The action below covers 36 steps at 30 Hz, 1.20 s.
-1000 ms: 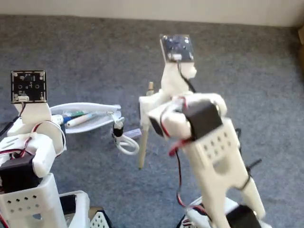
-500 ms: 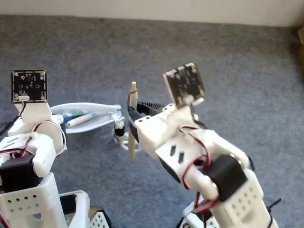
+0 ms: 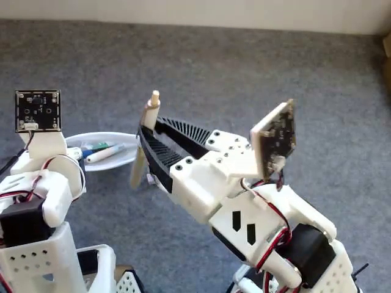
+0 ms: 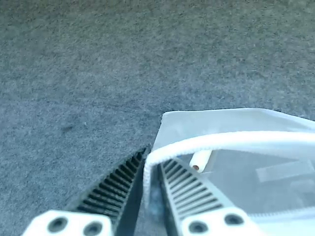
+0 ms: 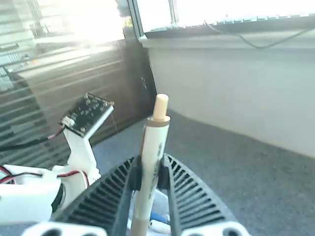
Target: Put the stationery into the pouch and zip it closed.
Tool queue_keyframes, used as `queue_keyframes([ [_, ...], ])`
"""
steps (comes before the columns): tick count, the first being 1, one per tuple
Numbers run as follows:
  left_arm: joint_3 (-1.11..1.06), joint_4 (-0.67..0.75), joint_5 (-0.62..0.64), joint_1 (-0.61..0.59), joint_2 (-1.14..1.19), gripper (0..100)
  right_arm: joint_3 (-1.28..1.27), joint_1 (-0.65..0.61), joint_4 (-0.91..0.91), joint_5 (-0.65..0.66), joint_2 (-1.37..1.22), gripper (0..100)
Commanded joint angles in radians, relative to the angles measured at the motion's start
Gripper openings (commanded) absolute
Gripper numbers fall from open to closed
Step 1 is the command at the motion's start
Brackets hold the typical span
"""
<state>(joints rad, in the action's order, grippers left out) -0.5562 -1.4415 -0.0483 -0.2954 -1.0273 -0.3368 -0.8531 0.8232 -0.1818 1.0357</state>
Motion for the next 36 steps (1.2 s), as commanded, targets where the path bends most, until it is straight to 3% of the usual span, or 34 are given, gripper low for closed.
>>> queue_keyframes([
  [1,0.025,0.015,0.014,0.019,0.001,1,-0.067,-0.007,-0.176,0.015,0.01,0.5],
  [7,0.025,0.014,0.012,0.018,0.001,1,-0.375,-0.005,-0.555,0.221,0.018,0.5],
  [13,0.025,0.011,0.012,0.018,0.001,1,-0.579,-0.004,-0.891,0.296,0.018,0.5],
  [25,0.025,0.012,0.011,0.018,0.001,1,-0.495,-0.01,-0.929,0.288,0.013,0.5],
  [31,0.025,0.011,0.011,0.018,0.001,1,-0.503,-0.012,-1.138,0.288,0.008,0.5],
  [36,0.025,0.009,0.011,0.018,0.001,1,-0.503,-0.012,-1.21,0.288,-0.036,0.5],
])
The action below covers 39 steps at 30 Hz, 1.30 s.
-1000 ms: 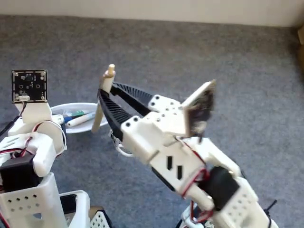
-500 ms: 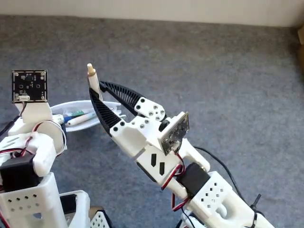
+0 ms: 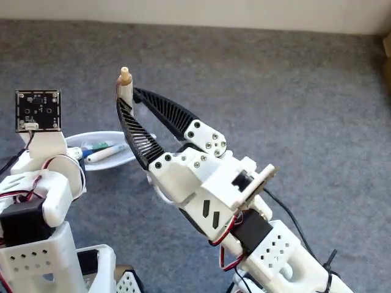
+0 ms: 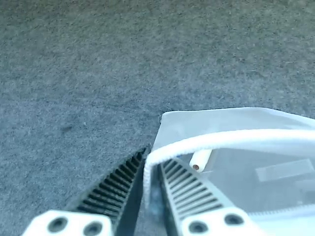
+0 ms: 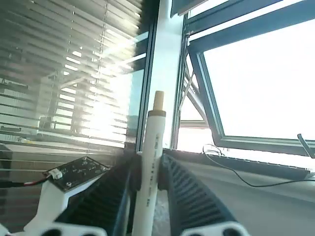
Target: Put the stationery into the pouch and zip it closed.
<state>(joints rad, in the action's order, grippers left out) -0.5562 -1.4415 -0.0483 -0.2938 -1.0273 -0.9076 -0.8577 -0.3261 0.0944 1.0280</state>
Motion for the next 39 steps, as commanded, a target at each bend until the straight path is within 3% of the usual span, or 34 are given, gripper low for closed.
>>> queue_keyframes([
  [1,0.025,0.009,0.011,0.016,0.001,1,0.068,-0.007,-0.081,0.012,-0.047,0.5],
  [9,0.025,0.009,0.009,0.016,0.001,1,-0.018,-0.007,-0.265,0.017,-0.166,0.5],
  [20,0.025,0.009,0.009,0.016,0.001,1,-0.237,-0.007,-0.358,0.018,-0.165,0.5],
  [31,0.025,0.011,0.009,0.016,0.001,1,-0.314,-0.015,-0.348,0.021,-0.166,0.8],
  [36,0.024,0.011,0.009,0.016,0.001,1,-0.312,-0.091,-0.237,0.127,-0.165,11.1],
  [39,0.024,0.011,0.009,0.016,0.001,1,-0.314,-0.13,-0.237,0.161,-0.165,12.2],
])
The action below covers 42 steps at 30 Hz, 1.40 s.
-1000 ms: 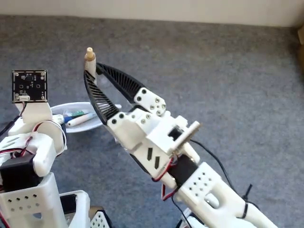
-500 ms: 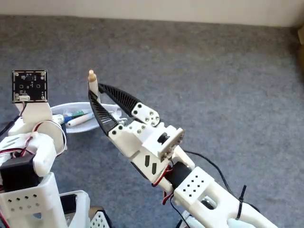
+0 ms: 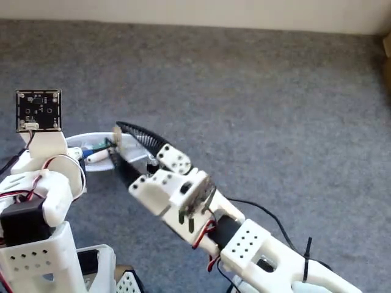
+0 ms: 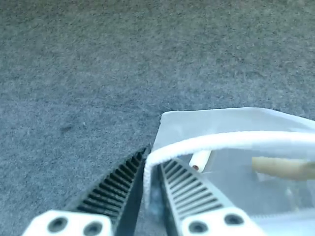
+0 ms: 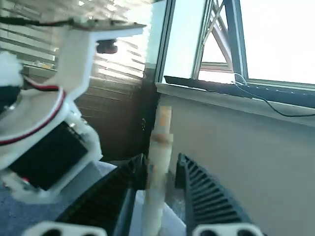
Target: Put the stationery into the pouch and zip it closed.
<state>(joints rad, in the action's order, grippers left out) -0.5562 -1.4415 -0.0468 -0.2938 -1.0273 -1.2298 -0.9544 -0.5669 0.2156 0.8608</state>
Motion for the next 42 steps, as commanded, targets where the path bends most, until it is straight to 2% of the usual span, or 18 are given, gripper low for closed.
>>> queue_keyframes([
  [1,0.016,0.014,0.008,0.016,0.001,1,0.008,-0.039,0.004,0.046,0.002,11.8],
  [14,0.004,0.017,0.006,0.016,0.001,1,0.016,-0.033,0.01,0.054,0.004,11.7],
  [20,0.004,0.017,0.009,-0.025,-0.001,1,0.013,0.015,0.019,0.114,0.062,11.7],
  [25,0.002,0.043,0.012,-0.101,-0.001,1,0.019,0.082,0.306,0.103,0.225,11.7],
  [32,0.002,0.038,0.012,-0.102,-0.004,1,0.156,0.228,0.796,-0.123,0.4,11.7],
  [37,0.002,0.038,0.014,-0.113,-0.007,1,0.254,0.311,1.092,-0.296,0.371,11.7],
  [42,0.004,0.043,0.052,-0.197,-0.007,1,0.321,0.318,1.245,-0.425,0.252,11.7],
])
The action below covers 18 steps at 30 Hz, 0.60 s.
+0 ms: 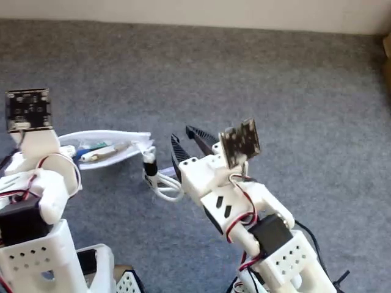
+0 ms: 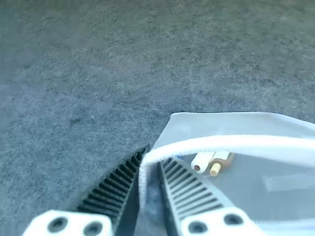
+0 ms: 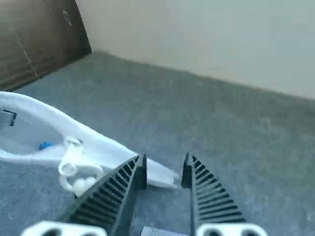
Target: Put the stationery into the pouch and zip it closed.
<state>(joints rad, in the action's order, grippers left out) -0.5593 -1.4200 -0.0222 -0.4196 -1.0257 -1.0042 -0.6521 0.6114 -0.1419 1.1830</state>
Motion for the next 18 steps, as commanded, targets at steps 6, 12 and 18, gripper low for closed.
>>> queue_keyframes([
  [6,0.007,0.021,0.029,-0.105,-0.01,1,0.237,0.016,0.213,-0.258,-0.326,11.9],
  [12,0.005,0.021,0.029,-0.105,-0.01,1,0.452,0.013,0.384,-0.459,-0.587,12.0],
  [18,0.004,0.02,0.029,-0.105,-0.01,1,0.573,0.012,0.453,-0.58,-0.769,13.4],
])
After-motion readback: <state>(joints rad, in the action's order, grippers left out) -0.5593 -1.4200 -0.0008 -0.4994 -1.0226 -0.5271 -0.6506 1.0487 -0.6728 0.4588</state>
